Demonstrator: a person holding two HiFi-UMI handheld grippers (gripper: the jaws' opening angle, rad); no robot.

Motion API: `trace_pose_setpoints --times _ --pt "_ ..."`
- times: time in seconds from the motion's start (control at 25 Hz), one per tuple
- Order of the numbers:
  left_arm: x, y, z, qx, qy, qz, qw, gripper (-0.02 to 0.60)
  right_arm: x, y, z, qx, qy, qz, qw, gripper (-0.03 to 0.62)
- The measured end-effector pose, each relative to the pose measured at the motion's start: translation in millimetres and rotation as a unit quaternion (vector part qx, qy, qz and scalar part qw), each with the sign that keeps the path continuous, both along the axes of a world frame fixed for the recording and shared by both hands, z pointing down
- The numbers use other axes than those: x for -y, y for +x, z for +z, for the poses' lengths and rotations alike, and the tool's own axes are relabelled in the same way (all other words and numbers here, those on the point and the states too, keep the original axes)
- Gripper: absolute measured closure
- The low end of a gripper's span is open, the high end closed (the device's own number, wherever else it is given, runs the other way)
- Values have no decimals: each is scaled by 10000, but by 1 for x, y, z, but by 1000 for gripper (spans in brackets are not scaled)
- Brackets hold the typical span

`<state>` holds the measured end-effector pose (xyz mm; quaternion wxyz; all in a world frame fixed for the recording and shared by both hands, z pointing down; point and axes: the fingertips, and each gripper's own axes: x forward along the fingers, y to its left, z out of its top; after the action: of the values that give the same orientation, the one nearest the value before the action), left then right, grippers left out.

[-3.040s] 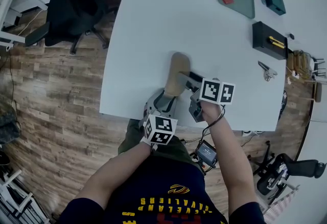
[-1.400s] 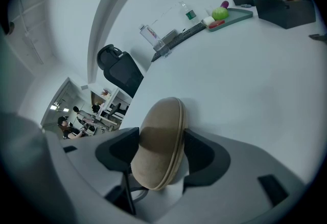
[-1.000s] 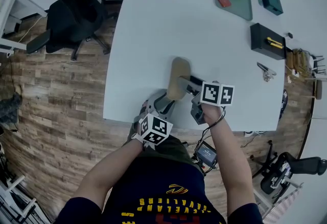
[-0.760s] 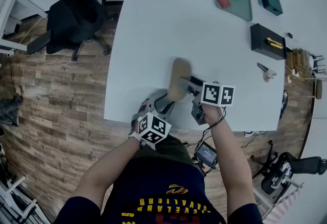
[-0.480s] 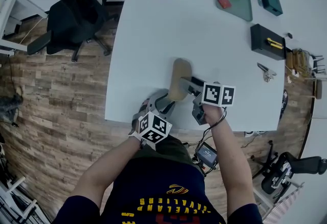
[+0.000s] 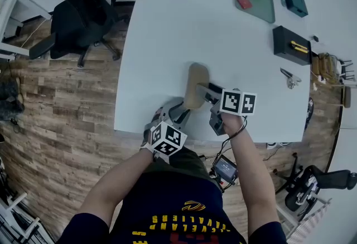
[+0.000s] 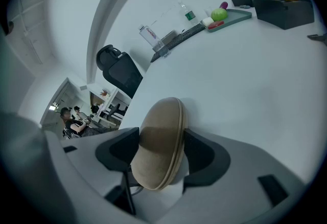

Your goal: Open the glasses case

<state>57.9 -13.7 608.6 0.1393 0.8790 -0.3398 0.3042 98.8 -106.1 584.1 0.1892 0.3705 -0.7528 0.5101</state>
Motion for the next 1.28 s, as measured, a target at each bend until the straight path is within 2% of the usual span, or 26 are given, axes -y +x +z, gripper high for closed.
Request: trace_pose_setpoints --times 0.28,0.56,0.76,0.96,1.08,1.28 --pt "0 -1 0 143 53 577 9982 446 1 1 0 5 6 -3 10000 306" --pt "0 -2 1 87 -75 1031 9946 448 0 1 0 -2 8 2 10000 306" --pt "4 -1 2 179 -23 1153 9932 414 1 0 0 -5 -2 -5 10000 306" --pt "2 -1 2 61 -28 1208 9927 436 1 1 0 -3 9 17 10000 306" --pt "1 -3 2 113 21 1437 9896 466 1 1 0 5 12 17 10000 306" --pt "2 -3 2 282 62 1958 9802 472 1 1 0 -4 21 10 10000 306"
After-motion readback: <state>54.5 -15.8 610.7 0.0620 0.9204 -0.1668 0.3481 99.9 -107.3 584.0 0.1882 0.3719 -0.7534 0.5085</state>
